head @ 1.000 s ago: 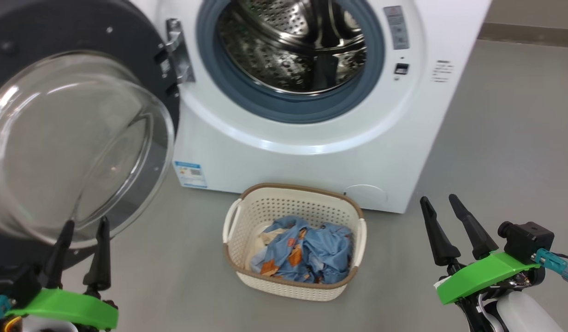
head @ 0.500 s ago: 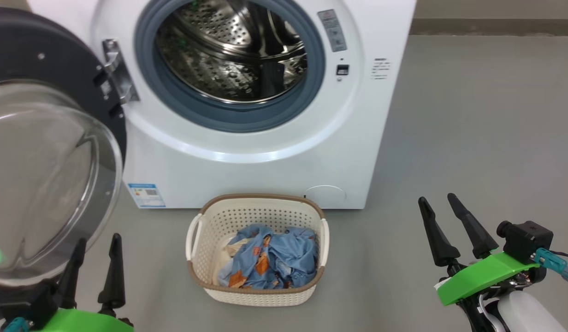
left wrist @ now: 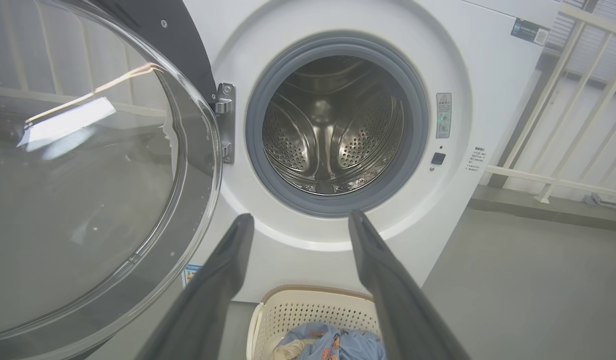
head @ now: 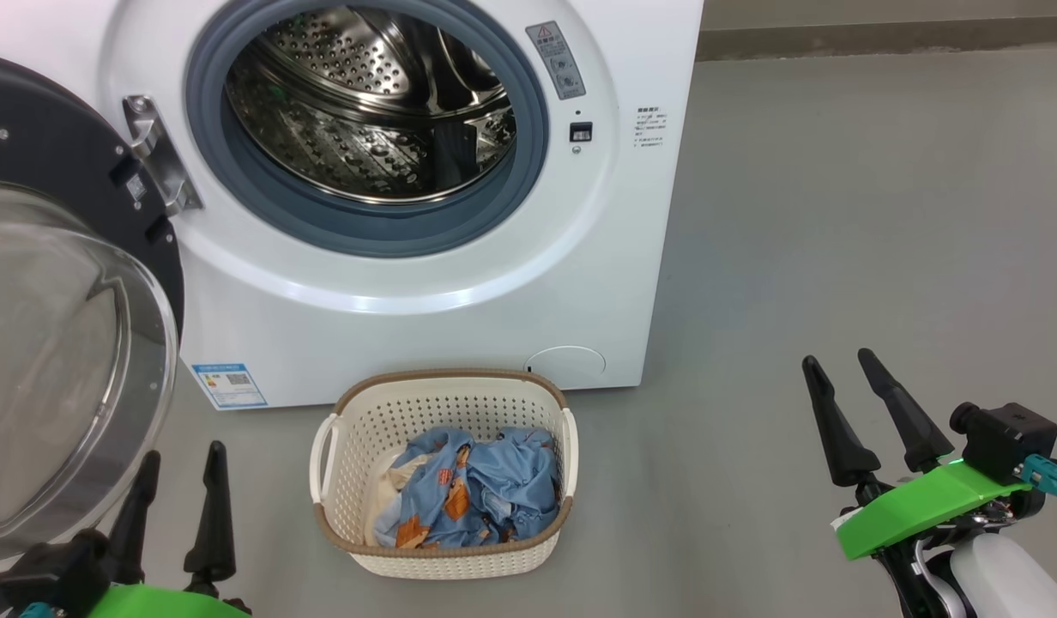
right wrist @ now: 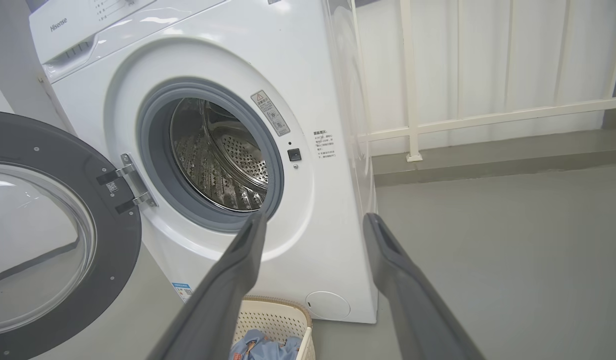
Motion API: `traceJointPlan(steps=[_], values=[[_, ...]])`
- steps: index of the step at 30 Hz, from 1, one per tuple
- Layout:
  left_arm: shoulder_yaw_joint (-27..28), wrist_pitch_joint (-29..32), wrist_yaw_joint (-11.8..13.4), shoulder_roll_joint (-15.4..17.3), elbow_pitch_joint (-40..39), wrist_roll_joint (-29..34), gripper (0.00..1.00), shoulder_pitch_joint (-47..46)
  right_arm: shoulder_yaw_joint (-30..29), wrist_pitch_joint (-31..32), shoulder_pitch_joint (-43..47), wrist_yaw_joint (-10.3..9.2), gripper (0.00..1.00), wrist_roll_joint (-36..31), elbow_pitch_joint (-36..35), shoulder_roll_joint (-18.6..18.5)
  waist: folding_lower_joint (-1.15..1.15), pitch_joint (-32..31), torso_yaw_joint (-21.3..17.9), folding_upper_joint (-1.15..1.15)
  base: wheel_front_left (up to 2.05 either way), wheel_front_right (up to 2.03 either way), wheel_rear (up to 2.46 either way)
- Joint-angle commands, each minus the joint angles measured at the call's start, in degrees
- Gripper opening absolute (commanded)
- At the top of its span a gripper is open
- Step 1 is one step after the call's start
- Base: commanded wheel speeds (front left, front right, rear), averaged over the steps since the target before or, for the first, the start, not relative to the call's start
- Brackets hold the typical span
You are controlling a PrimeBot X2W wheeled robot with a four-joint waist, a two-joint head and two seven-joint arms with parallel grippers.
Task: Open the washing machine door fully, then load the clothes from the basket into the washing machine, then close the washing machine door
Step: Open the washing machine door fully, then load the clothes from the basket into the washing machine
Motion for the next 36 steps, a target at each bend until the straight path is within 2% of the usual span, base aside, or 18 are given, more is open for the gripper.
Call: traceJointPlan(steps=[1,36], values=[[2.5,-0.6,-0.4,1.2,-1.7,0.8,1.0,-1.2,0.6,-0.7,-1.3,0.33,1.0,-0.9,-1.7,-1.0,0.0,0.0,0.0,0.0,0.0,0.0,0.0],[3.3,-0.6,-2.0,0.1,-0.5,2.7,1.0,-1.8,-1.4,-0.7,-1.0,0.33,1.0,-2.1,-1.8,0.2,0.0,0.5,0.7,0.0,0.03,-0.03,0.0]])
